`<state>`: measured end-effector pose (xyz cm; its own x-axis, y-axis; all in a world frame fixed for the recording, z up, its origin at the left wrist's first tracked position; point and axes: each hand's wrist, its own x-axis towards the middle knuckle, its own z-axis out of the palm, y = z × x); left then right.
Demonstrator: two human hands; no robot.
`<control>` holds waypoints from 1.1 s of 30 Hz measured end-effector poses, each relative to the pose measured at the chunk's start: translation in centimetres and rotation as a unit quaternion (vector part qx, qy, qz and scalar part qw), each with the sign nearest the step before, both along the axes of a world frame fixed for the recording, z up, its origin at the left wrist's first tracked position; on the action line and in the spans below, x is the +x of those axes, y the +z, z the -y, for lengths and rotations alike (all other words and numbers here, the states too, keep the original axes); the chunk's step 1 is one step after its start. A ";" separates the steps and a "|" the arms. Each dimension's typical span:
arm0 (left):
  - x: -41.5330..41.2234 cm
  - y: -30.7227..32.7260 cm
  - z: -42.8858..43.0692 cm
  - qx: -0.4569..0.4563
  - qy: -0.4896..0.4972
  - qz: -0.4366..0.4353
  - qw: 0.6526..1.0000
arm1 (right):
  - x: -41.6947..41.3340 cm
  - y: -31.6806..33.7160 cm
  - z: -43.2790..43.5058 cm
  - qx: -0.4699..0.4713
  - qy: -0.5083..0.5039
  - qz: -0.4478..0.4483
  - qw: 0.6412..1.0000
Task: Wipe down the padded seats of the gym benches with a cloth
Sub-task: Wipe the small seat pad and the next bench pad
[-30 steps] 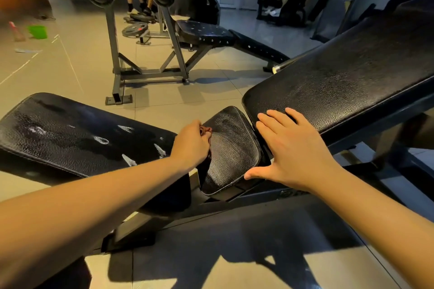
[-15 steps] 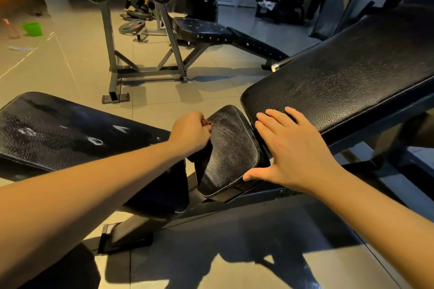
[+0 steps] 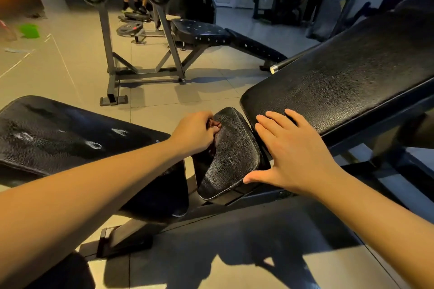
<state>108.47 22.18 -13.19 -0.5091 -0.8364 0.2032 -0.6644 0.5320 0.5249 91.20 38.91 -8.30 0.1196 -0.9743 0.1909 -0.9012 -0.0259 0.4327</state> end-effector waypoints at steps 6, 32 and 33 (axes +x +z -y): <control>0.8 0.4 -0.7 0.005 0.001 0.019 1.000 | 0.1 0.2 -0.1 0.014 -0.012 0.001 1.000; 3.3 -0.1 -7.7 0.004 -0.101 0.077 0.992 | 0.5 0.6 -0.5 0.017 -0.013 -0.002 1.000; 3.5 -0.1 -6.4 0.006 -0.061 0.105 0.993 | 0.6 0.6 -0.5 0.017 -0.012 0.000 1.000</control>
